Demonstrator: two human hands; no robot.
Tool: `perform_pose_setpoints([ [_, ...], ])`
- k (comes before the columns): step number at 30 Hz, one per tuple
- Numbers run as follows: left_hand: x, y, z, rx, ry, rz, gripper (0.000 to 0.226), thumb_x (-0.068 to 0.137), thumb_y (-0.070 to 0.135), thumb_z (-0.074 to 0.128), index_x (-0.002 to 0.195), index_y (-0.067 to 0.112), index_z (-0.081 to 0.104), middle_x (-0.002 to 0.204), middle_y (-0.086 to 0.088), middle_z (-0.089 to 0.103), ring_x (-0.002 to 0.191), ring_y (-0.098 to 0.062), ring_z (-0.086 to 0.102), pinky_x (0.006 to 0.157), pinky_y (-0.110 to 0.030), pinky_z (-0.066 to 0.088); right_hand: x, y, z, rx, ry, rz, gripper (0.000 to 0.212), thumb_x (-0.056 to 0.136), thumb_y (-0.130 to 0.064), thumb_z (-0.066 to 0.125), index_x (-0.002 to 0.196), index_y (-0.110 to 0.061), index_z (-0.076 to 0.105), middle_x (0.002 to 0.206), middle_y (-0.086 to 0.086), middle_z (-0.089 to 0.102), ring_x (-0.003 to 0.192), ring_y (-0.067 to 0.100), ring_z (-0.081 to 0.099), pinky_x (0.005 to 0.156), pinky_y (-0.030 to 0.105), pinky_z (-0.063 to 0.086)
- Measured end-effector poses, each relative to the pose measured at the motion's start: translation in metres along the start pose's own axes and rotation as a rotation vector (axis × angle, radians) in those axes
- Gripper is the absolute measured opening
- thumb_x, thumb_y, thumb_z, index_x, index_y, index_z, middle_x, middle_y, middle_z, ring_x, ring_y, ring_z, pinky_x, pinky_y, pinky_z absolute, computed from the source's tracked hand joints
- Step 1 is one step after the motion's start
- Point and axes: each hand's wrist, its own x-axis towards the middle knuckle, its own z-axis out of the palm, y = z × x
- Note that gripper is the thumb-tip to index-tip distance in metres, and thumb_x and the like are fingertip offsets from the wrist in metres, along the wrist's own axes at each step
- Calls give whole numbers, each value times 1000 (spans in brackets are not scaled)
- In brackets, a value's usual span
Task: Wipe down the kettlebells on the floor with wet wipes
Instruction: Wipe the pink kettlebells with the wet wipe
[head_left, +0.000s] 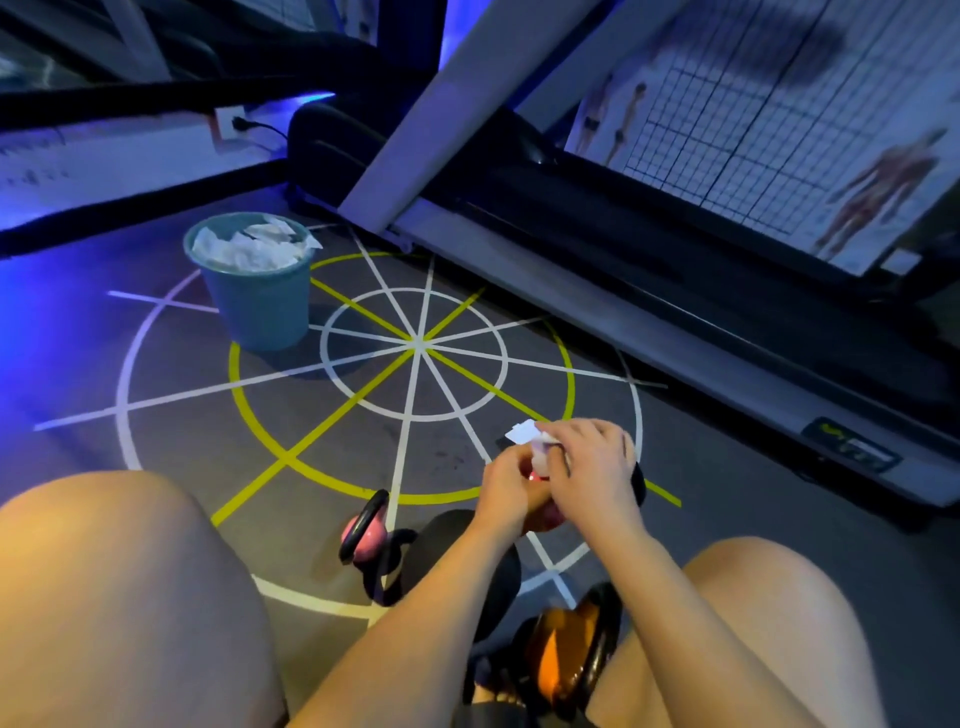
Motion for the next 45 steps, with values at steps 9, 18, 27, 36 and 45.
perform_pose_setpoints([
  [9,7,-4,5,-215,51,-42,61,75,19,83,125,34,53,115,3,64,105,-19,65,89,-34,57,15,1,-4,-301,-149,-160,28,92,-23,64,118,-24,72,138,0,60,144,24,36,119,44,23],
  [18,-3,-8,17,-237,72,83,63,86,2,72,132,38,47,117,3,66,103,-17,66,78,-20,56,-2,-4,-9,-150,-326,-74,32,102,-29,42,126,-30,62,137,-7,57,147,22,28,112,39,33],
  [27,-11,3,23,-298,164,17,59,88,13,75,137,31,46,120,6,63,101,-9,62,66,-5,45,-12,-4,-10,-93,-159,-68,20,81,-8,72,99,-17,75,118,5,71,134,33,50,114,51,30],
  [36,-15,9,14,-386,107,-60,23,83,12,79,101,22,69,94,-7,71,77,-19,70,59,-35,62,9,4,4,212,172,117,28,102,-10,47,112,-4,73,128,10,66,135,16,46,125,38,8],
  [45,-12,-1,19,-95,158,9,14,101,4,53,98,16,59,89,6,61,78,-3,56,64,-7,41,-2,-9,29,-168,-109,-250,23,81,-1,71,102,-10,77,118,7,70,126,29,55,113,49,11],
])
